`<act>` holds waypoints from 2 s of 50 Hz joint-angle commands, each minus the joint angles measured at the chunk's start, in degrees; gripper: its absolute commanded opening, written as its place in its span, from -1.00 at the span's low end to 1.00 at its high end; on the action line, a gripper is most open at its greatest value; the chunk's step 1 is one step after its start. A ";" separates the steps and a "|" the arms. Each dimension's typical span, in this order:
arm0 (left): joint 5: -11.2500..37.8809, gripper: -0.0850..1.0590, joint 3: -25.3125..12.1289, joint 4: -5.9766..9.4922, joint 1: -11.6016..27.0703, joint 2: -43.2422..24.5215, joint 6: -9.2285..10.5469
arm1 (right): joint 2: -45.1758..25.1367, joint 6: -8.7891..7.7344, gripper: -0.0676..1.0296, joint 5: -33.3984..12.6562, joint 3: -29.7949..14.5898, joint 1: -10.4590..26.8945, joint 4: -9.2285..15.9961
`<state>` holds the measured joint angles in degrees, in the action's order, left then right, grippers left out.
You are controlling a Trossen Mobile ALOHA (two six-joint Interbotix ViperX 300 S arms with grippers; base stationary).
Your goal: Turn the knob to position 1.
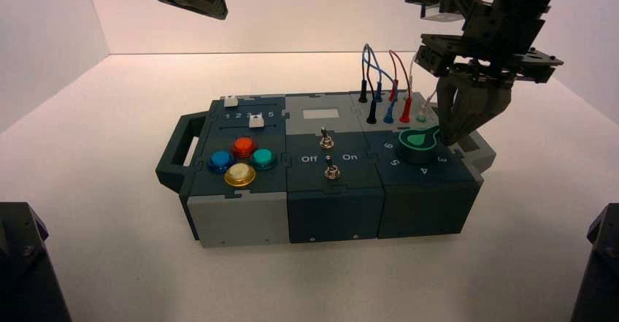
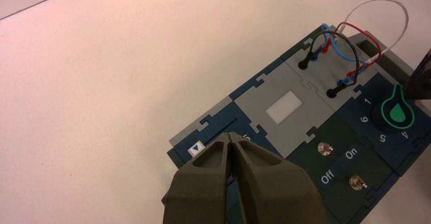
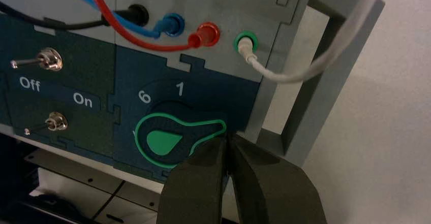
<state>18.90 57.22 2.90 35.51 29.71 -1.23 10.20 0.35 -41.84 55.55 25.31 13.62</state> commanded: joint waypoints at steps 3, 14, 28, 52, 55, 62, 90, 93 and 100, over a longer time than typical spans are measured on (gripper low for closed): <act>-0.44 -0.91 -1.58 0.00 0.09 0.26 -0.09 | 0.35 -0.18 -0.92 0.35 -1.93 0.35 0.09; -0.44 -0.91 -1.67 -0.18 0.18 0.26 -0.09 | 0.09 -0.18 -0.92 0.53 -2.81 0.35 0.09; -0.44 -0.91 -1.76 -0.18 0.18 0.26 -0.09 | -1.58 -0.44 -0.92 1.41 -3.25 0.44 0.09; -0.44 -0.91 -1.76 -0.18 0.18 0.26 -0.09 | -3.52 -0.44 -0.92 1.58 -5.36 2.37 0.26; -0.44 -0.91 -1.76 -0.18 0.18 0.26 -0.09 | -3.60 -0.35 -0.92 1.58 -5.54 2.37 0.26; -0.44 -0.91 -1.76 -0.18 0.09 0.26 -0.09 | -3.60 -0.35 -0.92 1.58 -5.80 2.37 0.26; -0.44 -0.91 -1.76 -0.18 0.09 0.35 -0.09 | -4.31 -0.35 -0.92 1.67 -6.94 2.90 0.35; -0.44 -0.91 -1.76 -0.18 0.18 0.35 -0.18 | -4.57 -0.35 -0.92 1.67 -7.12 3.25 0.53; -0.44 -0.91 -1.76 -0.18 0.09 0.35 -0.09 | -4.83 -0.26 -0.92 1.67 -7.21 3.52 0.53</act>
<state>18.90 57.22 2.81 35.51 29.71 -1.23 5.01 0.00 -40.34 49.75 28.04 13.71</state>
